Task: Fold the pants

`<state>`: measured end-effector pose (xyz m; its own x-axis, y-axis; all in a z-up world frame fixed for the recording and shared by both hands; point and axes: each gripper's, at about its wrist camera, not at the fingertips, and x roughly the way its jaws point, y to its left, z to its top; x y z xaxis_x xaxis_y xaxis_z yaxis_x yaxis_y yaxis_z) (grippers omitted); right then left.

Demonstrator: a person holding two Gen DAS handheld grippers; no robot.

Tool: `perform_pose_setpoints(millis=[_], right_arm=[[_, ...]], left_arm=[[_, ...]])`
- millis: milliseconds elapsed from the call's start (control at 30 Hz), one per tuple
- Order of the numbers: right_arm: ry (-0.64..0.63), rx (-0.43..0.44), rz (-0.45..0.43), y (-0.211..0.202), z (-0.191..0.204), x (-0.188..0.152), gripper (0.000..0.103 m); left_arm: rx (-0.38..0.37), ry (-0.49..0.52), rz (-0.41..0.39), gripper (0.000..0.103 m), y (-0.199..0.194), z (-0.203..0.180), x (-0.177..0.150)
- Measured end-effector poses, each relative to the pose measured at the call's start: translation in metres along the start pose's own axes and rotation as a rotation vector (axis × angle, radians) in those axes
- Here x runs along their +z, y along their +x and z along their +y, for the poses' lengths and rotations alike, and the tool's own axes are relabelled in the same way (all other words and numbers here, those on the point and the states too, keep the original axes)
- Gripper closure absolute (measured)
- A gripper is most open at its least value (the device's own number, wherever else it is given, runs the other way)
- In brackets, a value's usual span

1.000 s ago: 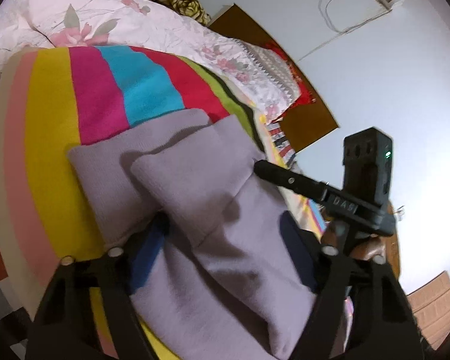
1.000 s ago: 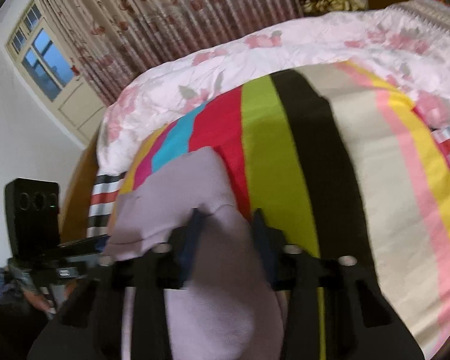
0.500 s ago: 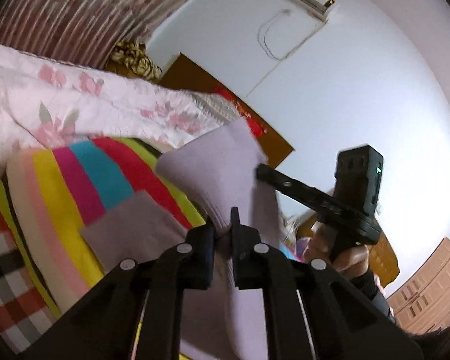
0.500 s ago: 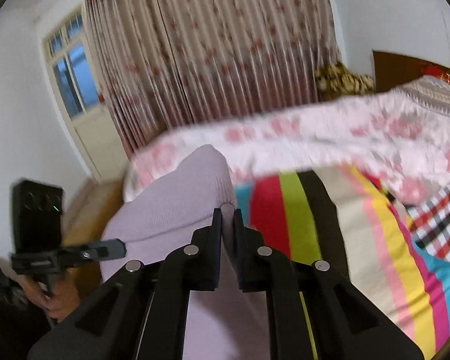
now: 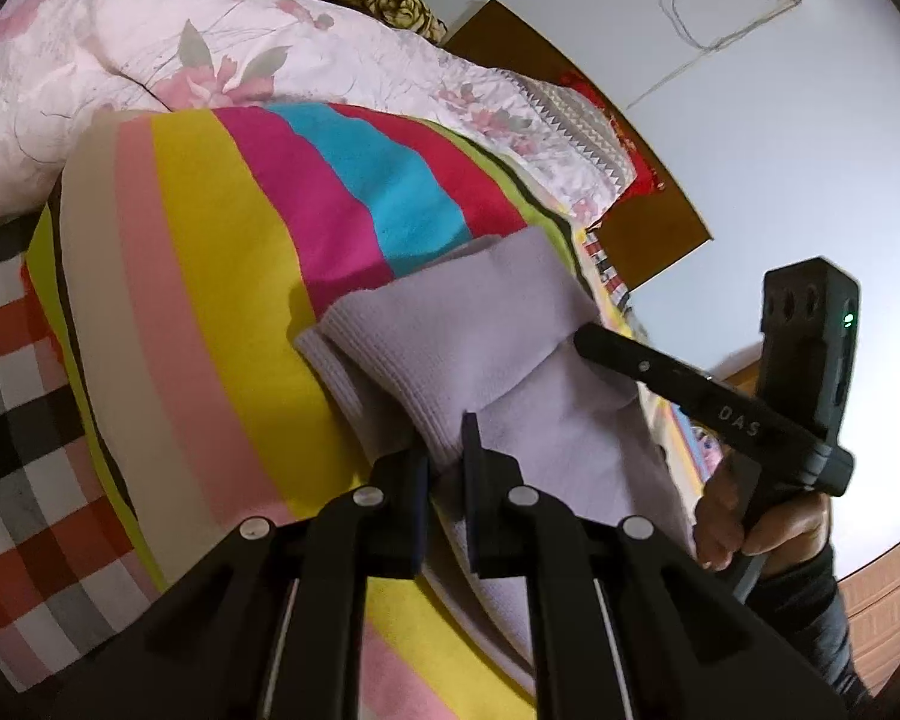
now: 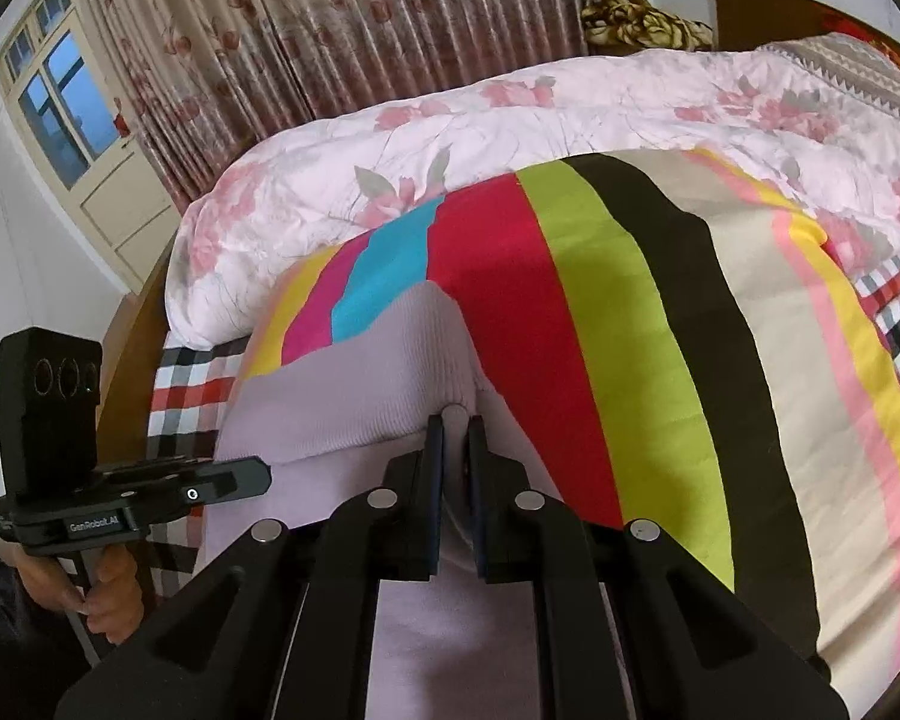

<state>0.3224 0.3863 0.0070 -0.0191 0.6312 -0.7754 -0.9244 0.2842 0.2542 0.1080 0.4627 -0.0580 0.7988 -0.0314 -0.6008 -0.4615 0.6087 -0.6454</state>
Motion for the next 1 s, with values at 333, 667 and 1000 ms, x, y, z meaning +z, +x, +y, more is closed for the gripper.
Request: perform_pose_setpoints(millis=[333, 667, 1000], right_arm=[[-0.002, -0.018, -0.015, 0.005, 0.000, -0.001, 0.093], [-0.021, -0.142, -0.127, -0.151, 0.025, -0.101, 0.059], [-0.114, -0.128, -0.013, -0.167, 0.111, -0.257, 0.072]], left_arm=[[0.024, -0.024, -0.038, 0.091, -0.003, -0.001, -0.005], [0.228, 0.144, -0.268, 0.016, -0.074, -0.053, -0.033], [-0.111, 0.178, 0.006, 0.015, -0.057, -0.083, -0.116]])
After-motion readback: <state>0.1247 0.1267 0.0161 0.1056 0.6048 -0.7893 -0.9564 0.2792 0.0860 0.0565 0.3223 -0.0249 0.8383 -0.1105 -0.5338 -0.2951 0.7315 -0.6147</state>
